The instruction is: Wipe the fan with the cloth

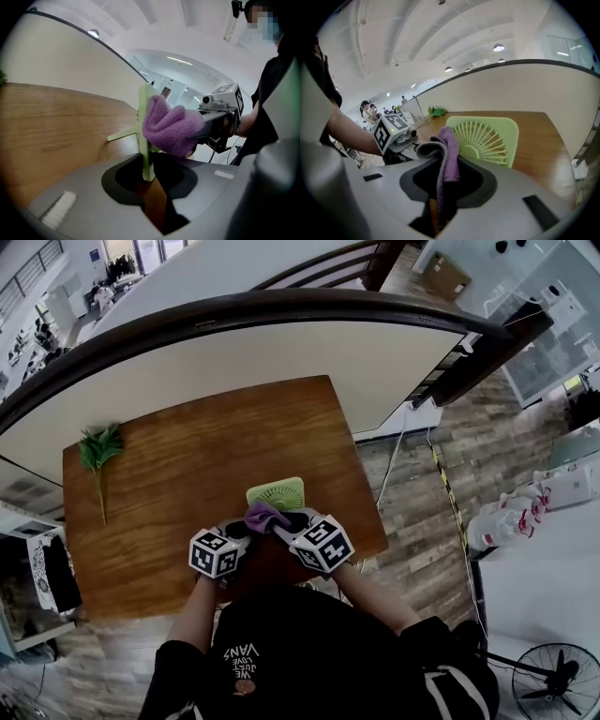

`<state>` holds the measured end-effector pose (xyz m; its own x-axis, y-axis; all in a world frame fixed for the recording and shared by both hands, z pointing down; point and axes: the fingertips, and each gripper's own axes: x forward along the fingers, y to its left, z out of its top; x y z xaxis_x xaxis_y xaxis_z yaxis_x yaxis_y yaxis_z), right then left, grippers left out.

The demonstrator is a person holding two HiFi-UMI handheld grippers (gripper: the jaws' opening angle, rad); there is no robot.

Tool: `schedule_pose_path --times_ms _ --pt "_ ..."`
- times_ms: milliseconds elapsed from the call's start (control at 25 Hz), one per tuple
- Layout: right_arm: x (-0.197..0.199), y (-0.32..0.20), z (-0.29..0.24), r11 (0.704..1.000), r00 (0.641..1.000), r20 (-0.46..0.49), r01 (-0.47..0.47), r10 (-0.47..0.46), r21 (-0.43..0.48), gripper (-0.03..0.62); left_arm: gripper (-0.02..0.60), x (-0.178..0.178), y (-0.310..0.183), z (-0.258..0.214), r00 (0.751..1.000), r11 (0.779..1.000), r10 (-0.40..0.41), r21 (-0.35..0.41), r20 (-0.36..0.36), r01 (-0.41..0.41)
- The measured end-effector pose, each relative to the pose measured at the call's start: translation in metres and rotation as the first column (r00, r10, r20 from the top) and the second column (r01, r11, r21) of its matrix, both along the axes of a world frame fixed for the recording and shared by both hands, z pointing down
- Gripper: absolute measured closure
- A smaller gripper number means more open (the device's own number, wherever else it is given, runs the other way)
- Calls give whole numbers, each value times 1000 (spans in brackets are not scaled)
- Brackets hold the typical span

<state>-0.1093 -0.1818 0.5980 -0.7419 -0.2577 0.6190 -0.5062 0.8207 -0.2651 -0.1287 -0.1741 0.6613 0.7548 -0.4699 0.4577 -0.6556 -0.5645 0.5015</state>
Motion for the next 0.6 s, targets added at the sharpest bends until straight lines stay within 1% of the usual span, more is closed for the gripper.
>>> schedule_pose_path --times_ms 160,320,600 --pt "8 -6 2 999 999 1 -44 44 -14 499 500 -1 -1 1 1000 1000 4 -6 -3 -4" --pt "29 -11 3 993 994 5 -110 110 -37 499 500 -2 0 1 1000 1000 8 -7 -4 -8" --pt "82 -26 5 965 966 -16 -259 258 -53 499 500 -2 0 2 1000 1000 21 -5 1 -21"
